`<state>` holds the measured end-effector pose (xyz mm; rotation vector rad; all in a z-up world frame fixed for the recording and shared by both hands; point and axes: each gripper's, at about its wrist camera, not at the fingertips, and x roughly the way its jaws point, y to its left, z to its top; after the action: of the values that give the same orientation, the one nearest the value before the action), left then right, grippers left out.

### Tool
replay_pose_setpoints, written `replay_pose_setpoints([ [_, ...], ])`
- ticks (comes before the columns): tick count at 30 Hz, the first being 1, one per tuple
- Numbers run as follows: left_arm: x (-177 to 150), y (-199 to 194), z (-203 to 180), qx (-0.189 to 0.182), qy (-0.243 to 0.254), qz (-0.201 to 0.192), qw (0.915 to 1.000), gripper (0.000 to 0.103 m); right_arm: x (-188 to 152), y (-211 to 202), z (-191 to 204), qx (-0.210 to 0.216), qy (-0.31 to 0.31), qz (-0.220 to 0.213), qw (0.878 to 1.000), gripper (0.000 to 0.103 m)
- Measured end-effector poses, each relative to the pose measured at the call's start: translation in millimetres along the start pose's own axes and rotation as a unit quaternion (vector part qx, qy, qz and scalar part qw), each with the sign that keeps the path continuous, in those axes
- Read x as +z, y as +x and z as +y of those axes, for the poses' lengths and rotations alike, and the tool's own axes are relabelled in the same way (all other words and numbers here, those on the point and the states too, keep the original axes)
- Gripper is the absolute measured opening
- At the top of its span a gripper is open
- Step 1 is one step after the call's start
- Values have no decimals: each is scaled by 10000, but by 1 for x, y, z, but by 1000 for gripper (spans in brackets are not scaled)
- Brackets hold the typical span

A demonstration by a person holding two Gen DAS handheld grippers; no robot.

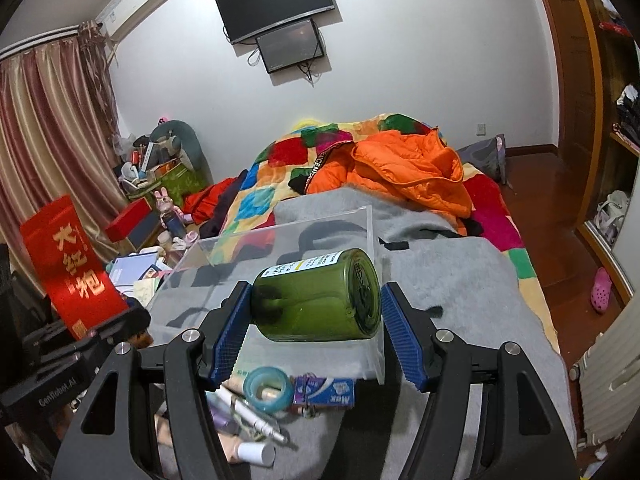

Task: Organize objects
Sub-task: 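Lift the green bottle and red packet and release both into the clear box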

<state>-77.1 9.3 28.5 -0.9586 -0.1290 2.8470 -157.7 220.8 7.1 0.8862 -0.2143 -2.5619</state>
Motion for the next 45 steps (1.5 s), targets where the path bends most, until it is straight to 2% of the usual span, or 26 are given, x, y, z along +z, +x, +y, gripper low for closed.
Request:
replay_pose_setpoints([
  [8,13,32,6,2,-5,134,9999,25,2,30,8,-97,-167,214,9996,62],
  [15,12,67,15,-140,-139,503,9985,25,-3,54,20,-232,-429,392,9980,62],
  [31,6,87,25,-282,-276,843,9957,27,-15,75,39,-530,-932,566,9926,62],
  [37,6,76,26,-154,-227,708,9971,39,-14,73,40,-532,-935,591,9924,65],
  [40,7,68,27,-96,-220,617,9978,46,-13,69,40,-480,-890,585,9932,71],
  [42,6,61,30,-71,-247,554,9981,53,-12,65,39,-495,-871,531,9935,77],
  [45,5,50,33,-17,-261,438,9987,65,-10,58,39,-526,-883,458,9937,80],
])
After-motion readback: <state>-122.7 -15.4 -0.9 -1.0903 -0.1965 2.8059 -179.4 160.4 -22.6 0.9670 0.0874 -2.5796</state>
